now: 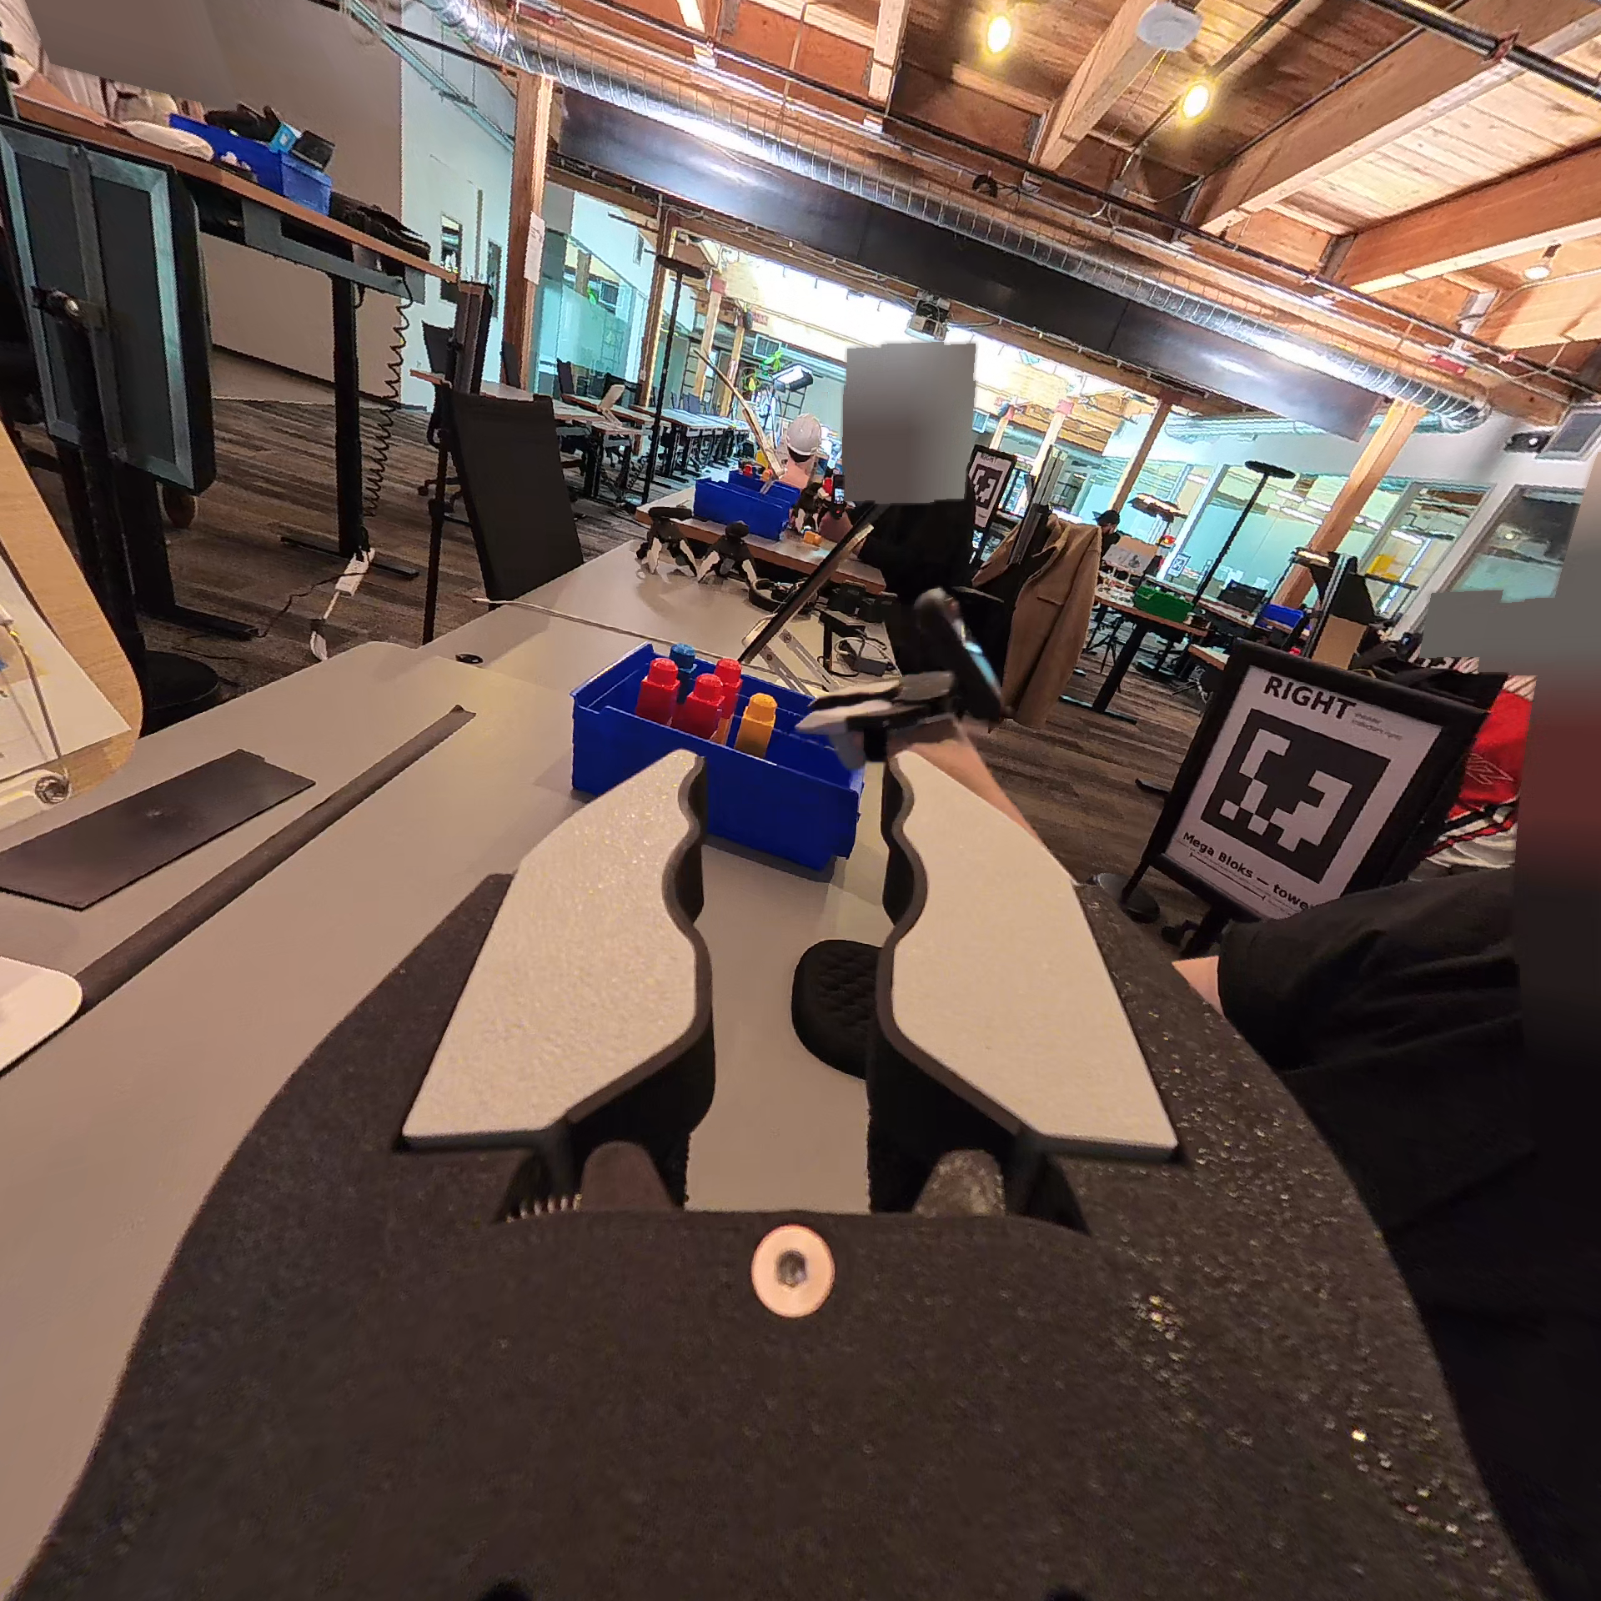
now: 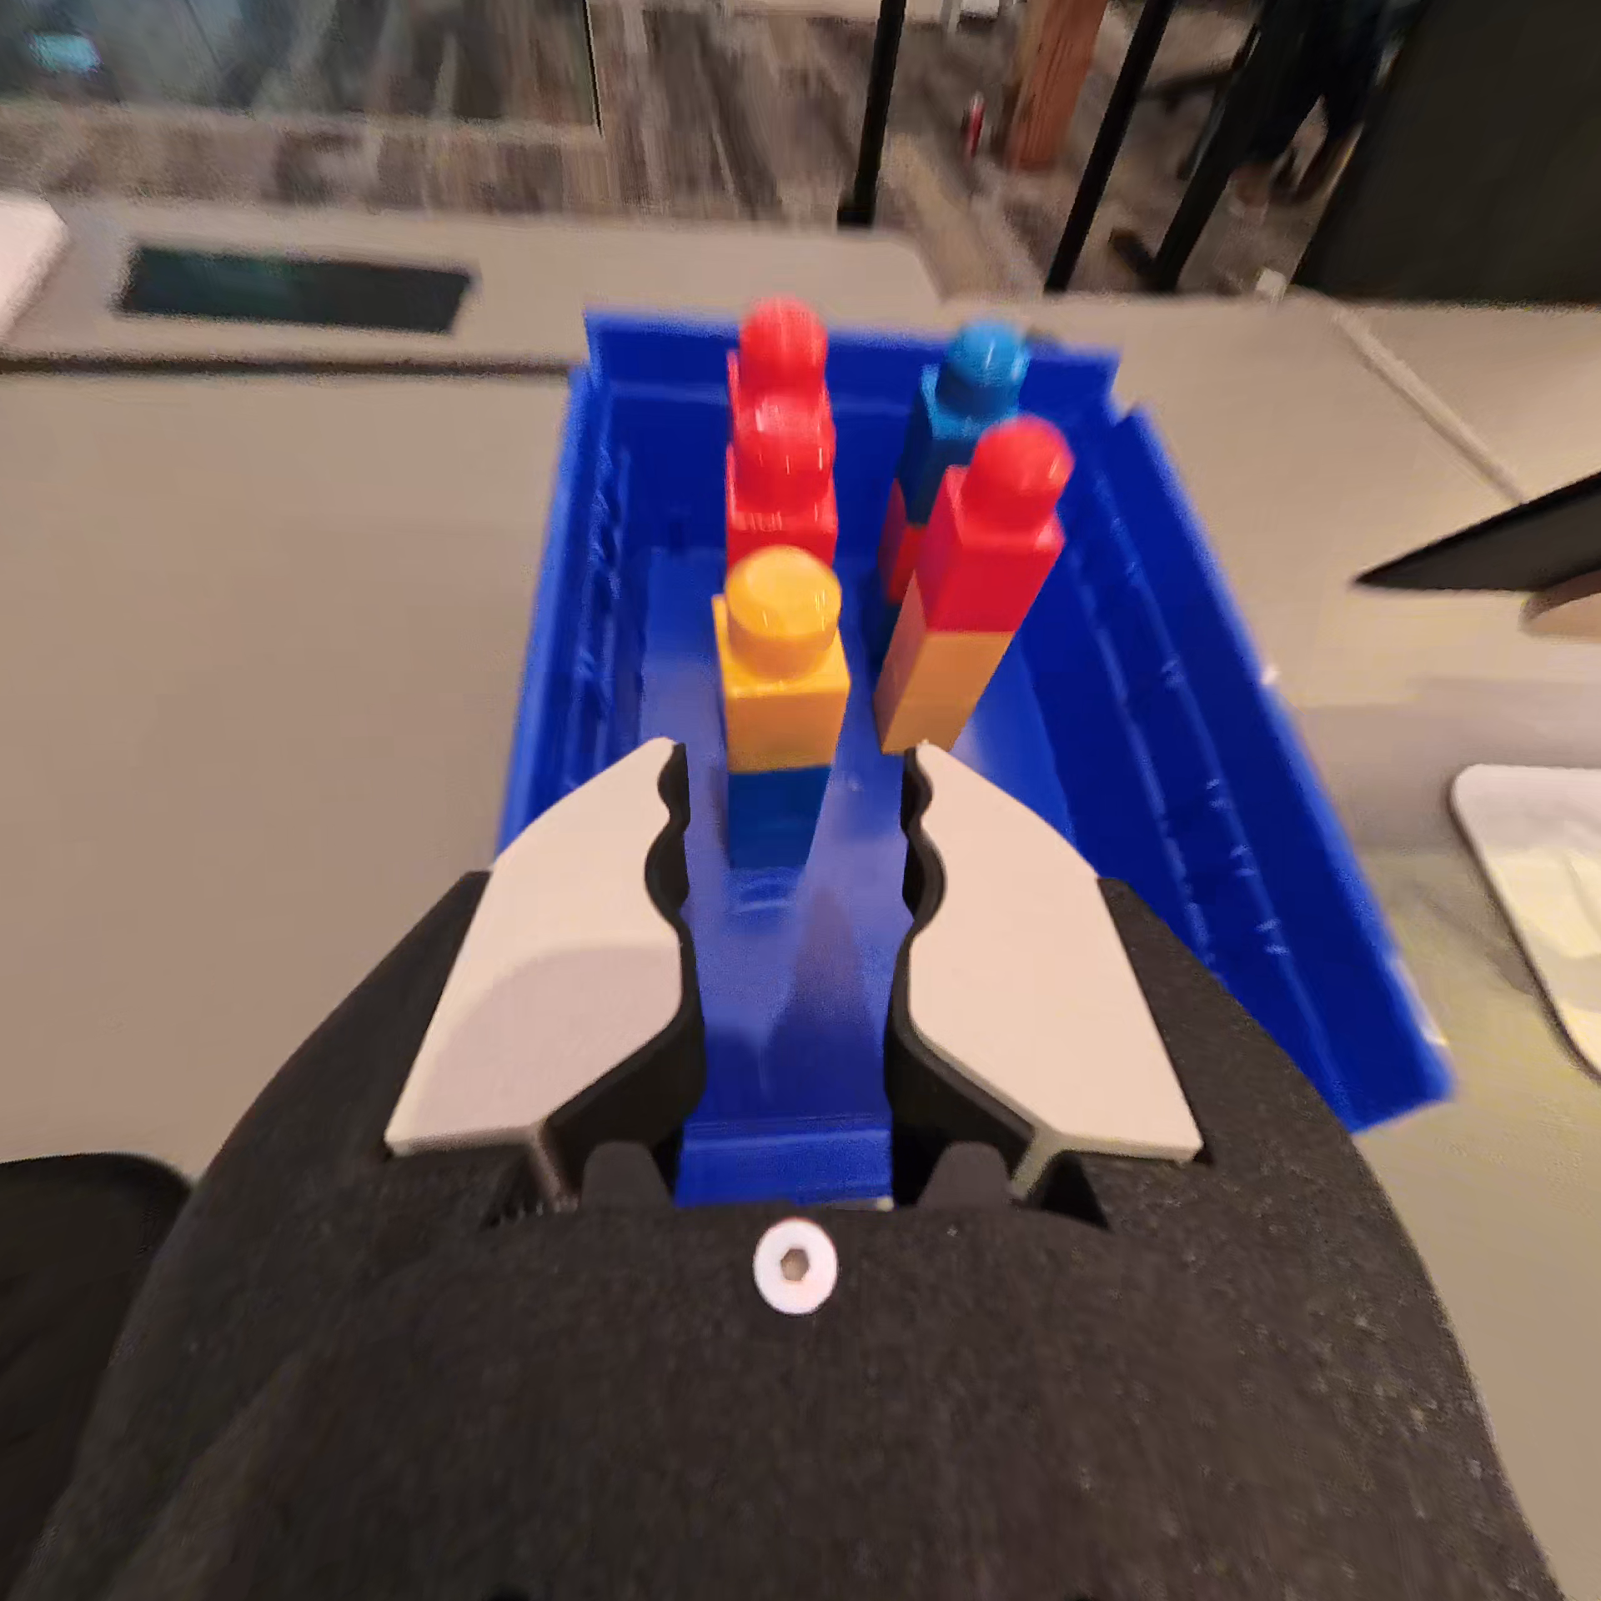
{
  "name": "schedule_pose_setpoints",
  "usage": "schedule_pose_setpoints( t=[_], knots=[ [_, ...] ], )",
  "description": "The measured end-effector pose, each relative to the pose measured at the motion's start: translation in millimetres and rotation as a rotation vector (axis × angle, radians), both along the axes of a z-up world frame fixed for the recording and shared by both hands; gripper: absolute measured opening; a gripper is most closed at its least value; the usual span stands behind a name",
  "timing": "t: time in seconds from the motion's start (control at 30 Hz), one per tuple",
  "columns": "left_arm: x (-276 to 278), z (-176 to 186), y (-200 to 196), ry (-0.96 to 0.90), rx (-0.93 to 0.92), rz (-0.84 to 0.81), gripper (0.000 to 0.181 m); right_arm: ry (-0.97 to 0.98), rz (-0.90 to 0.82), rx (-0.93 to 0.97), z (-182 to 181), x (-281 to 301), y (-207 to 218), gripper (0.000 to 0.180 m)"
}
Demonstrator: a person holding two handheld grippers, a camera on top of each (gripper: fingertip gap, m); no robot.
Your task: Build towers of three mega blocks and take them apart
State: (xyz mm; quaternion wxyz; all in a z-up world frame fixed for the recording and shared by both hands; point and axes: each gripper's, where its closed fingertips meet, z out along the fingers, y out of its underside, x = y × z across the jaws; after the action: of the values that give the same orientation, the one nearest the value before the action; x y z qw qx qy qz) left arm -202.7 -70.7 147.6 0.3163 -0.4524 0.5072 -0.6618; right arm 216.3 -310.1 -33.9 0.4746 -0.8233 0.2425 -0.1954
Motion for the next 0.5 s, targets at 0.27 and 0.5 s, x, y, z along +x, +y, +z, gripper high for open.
schedule_pose_setpoints(
  t=[0.27, 0.5],
  knots=[
    [5.2, -0.7, -2.3, 0.008, 0.011, 0.017, 0.038, -0.139, 0.441, 0.395, 194.7, -112.2, 80.7, 0.047],
    [13.4, -12.8, 2.3, 0.064, 0.056, 0.072, 0.039, -0.091, 0.821, 0.424, 224.6, -215.2, 185.0, 0.047]
  ],
)
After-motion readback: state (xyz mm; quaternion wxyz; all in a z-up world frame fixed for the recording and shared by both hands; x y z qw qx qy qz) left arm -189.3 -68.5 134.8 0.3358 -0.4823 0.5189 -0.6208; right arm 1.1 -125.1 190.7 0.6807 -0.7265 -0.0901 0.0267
